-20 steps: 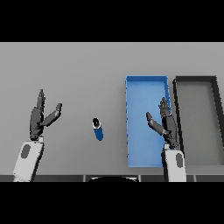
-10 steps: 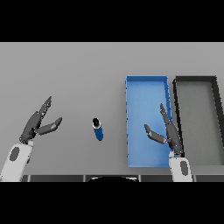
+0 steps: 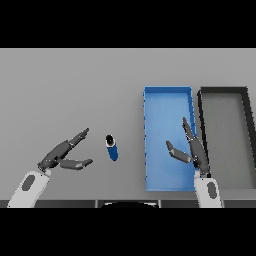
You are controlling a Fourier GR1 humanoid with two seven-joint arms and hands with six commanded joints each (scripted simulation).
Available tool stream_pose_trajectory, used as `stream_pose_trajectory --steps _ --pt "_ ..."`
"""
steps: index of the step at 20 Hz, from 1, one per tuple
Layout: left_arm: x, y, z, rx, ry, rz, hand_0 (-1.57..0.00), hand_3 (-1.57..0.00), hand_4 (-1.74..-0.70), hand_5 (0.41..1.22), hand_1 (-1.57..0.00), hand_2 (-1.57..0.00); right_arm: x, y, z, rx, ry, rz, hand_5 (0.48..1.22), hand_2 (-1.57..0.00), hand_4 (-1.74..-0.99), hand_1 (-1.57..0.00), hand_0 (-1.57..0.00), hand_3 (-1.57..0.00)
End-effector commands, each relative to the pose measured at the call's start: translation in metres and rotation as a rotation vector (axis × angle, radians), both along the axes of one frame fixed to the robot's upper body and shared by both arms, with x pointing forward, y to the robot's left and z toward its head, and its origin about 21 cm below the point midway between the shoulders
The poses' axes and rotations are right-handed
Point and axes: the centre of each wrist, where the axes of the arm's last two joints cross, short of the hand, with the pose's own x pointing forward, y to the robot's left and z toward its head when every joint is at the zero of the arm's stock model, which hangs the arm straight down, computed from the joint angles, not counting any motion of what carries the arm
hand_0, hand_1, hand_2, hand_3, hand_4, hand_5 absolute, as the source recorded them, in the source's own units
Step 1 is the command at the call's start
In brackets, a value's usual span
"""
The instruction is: Pick up the blue pipe and place it into the blue bin.
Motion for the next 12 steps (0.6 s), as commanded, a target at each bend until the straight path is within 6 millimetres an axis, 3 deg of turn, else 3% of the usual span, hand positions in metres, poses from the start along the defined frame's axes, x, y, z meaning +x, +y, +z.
stream_pose_trajectory --steps 1,6,12 --pt "0.003 -0.005 0.001 0.011 0.008 -0.013 0.0 0.0 -1.2 0.508 0.0 0.0 0.0 0.002 -0.001 0.006 0.002 0.006 0.638 0.0 -1.279 0.0 0.0 0.0" --pt "-0.003 -0.043 -0.019 0.0 0.005 -0.068 0.0 0.0 -1.21 0.479 0.0 0.0 -0.001 0.002 -0.003 -0.011 0.003 -0.003 0.653 0.0 -1.294 0.0 0.0 0.0" --pt "0.005 -0.078 -0.036 -0.014 -0.026 -0.059 0.0 0.0 -1.23 0.502 0.0 0.0 -0.008 0.003 -0.002 0.006 0.015 -0.006 0.653 0.0 -1.314 0.0 0.0 0.0"
